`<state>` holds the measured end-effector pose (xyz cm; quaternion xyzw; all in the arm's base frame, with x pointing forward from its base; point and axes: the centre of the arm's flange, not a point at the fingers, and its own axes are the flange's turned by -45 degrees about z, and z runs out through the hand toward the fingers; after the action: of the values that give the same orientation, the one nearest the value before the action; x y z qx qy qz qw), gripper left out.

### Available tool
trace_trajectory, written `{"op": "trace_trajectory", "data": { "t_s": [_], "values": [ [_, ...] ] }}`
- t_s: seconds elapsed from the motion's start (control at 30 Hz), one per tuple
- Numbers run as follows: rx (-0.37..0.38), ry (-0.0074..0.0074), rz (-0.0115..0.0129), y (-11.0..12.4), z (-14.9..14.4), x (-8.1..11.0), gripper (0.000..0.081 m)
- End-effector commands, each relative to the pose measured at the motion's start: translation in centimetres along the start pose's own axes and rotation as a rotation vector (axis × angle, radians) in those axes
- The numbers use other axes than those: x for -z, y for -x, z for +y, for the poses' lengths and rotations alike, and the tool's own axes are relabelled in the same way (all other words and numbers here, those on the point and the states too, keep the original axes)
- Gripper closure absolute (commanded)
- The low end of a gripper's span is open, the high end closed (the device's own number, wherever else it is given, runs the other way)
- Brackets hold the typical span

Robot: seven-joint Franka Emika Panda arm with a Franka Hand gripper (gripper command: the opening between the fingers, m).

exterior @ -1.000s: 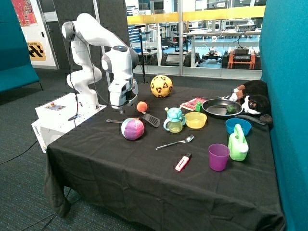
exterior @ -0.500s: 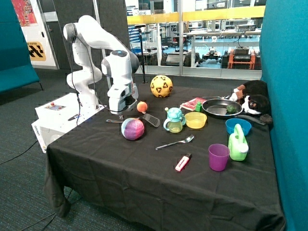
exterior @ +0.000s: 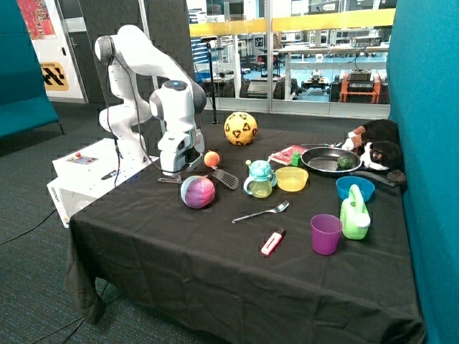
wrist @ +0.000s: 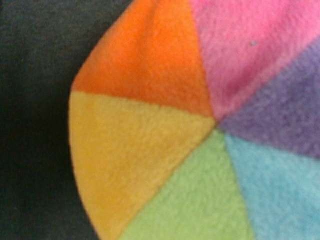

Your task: Sort the balls from left to right in order of size

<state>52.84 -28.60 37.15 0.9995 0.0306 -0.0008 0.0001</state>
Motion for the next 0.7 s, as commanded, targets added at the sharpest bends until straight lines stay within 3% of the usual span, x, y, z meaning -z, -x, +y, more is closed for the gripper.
{"op": "trace_trajectory", "data": {
  "t_s": [0.0, 0.67],
  "values": [
    [0.007, -0.0002, 0.0016, -0.6, -0.3, -1.1, 0.0000],
    [0.027, -0.0002, 0.0016, -1.3, 0.3, -2.2, 0.0000]
  ]
}}
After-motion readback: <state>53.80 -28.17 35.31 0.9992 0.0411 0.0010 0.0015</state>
